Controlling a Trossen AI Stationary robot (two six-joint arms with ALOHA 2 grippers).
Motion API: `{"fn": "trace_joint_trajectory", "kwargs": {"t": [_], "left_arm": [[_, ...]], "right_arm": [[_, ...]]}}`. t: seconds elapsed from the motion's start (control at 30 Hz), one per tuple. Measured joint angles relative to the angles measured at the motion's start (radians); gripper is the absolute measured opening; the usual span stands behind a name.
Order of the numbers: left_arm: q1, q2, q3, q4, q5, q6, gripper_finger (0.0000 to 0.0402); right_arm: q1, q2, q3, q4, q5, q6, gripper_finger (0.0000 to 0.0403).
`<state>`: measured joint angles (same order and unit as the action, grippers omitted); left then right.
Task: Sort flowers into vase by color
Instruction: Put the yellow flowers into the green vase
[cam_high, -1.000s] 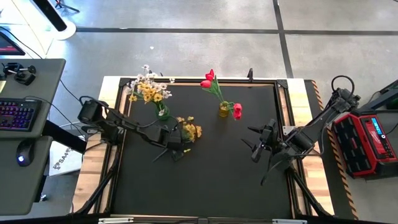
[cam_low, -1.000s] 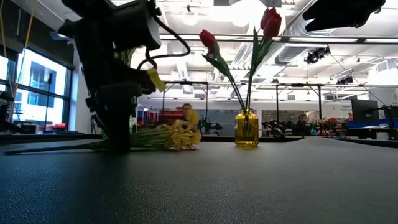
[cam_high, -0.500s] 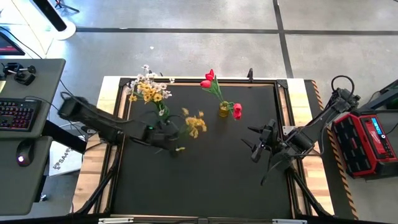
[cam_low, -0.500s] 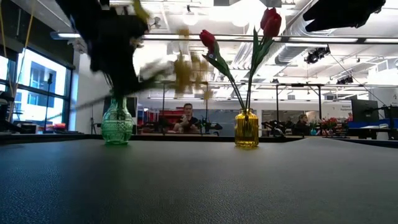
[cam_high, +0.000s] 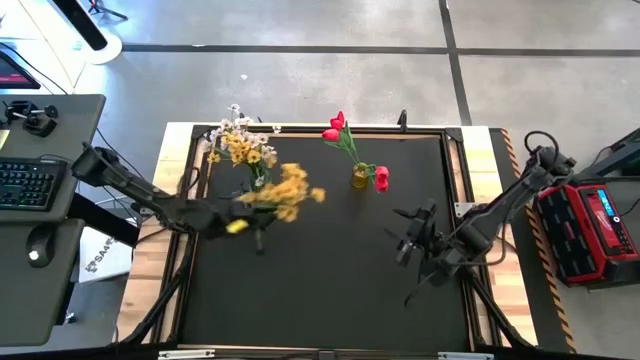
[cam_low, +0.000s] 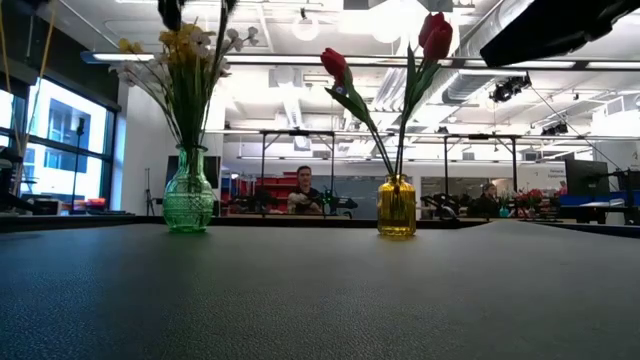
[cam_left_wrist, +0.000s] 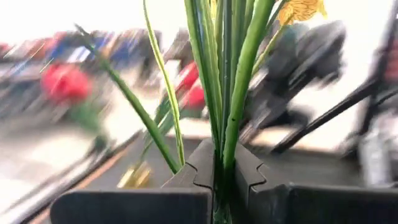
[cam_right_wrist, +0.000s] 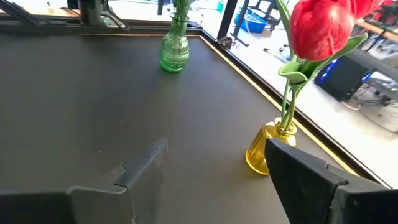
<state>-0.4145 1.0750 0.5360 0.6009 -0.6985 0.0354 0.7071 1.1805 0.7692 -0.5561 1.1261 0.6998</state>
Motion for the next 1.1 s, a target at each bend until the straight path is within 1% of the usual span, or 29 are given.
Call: {"fn": "trace_joint_trajectory", "kwargs": {"t": [0.07, 0.1, 0.17, 0.23, 0.3, 0.33, 0.4, 0.43, 0.47, 0.57, 0.7, 0.8, 0.9, 1.0, 1.1], "left_arm": [[0.0, -0.003, -0.088, 0.247, 0.067, 0.077, 0.0001], [0.001, -0.003, -0.127, 0.336, 0.071, 0.116, 0.0001], [0.002, -0.003, -0.19, 0.451, 0.07, 0.221, 0.0001], [0.003, -0.008, -0.234, 0.51, 0.061, 0.347, 0.0], [0.011, -0.008, -0.253, 0.514, 0.017, 0.453, 0.0], [0.018, -0.008, -0.262, 0.507, -0.027, 0.489, 0.0001], [0.03, -0.007, -0.265, 0.498, -0.12, 0.534, 0.0001], [0.033, -0.008, -0.264, 0.505, -0.152, 0.554, 0.0001], [0.037, -0.012, -0.264, 0.509, -0.161, 0.581, 0.0001], [0.041, -0.038, -0.264, 0.506, -0.128, 0.688, 0.0001], [0.068, -0.086, -0.29, 0.513, -0.073, 0.77, 0.0001], [0.119, -0.128, -0.336, 0.537, -0.035, 0.751, 0.0001], [0.169, -0.163, -0.391, 0.611, 0.038, 0.729, 0.0], [0.208, -0.186, -0.431, 0.639, 0.088, 0.733, 0.0], [0.234, -0.191, -0.448, 0.63, 0.093, 0.717, 0.0]], "right_arm": [[0.0, 0.019, 0.0, 0.006, 0.016, 0.0, 0.0254], [0.0, 0.026, 0.0, 0.01, 0.018, 0.0, 0.0254], [0.0, 0.034, 0.0, 0.01, 0.017, 0.0, 0.0254], [0.0, 0.036, 0.0, 0.016, 0.013, 0.0, 0.0254], [-0.002, 0.036, 0.0, 0.025, 0.014, 0.0, 0.0254], [-0.004, 0.036, 0.0, 0.028, 0.016, -0.001, 0.0254], [-0.011, 0.036, 0.0, 0.033, 0.017, -0.001, 0.0254], [-0.016, 0.036, 0.0, 0.034, 0.016, -0.001, 0.0254], [-0.022, 0.036, 0.0, 0.037, 0.014, 0.0, 0.0254], [-0.039, 0.036, 0.0, 0.049, 0.001, -0.002, 0.0254], [-0.054, 0.036, 0.0, 0.059, -0.013, -0.009, 0.0254], [-0.06, 0.036, 0.0, 0.059, -0.023, -0.012, 0.0254], [-0.06, 0.036, 0.0, 0.064, -0.026, -0.026, 0.0254], [-0.06, 0.036, 0.0, 0.073, -0.041, -0.046, 0.0254], [-0.06, 0.036, 0.0, 0.077, -0.045, -0.053, 0.0254]]}}
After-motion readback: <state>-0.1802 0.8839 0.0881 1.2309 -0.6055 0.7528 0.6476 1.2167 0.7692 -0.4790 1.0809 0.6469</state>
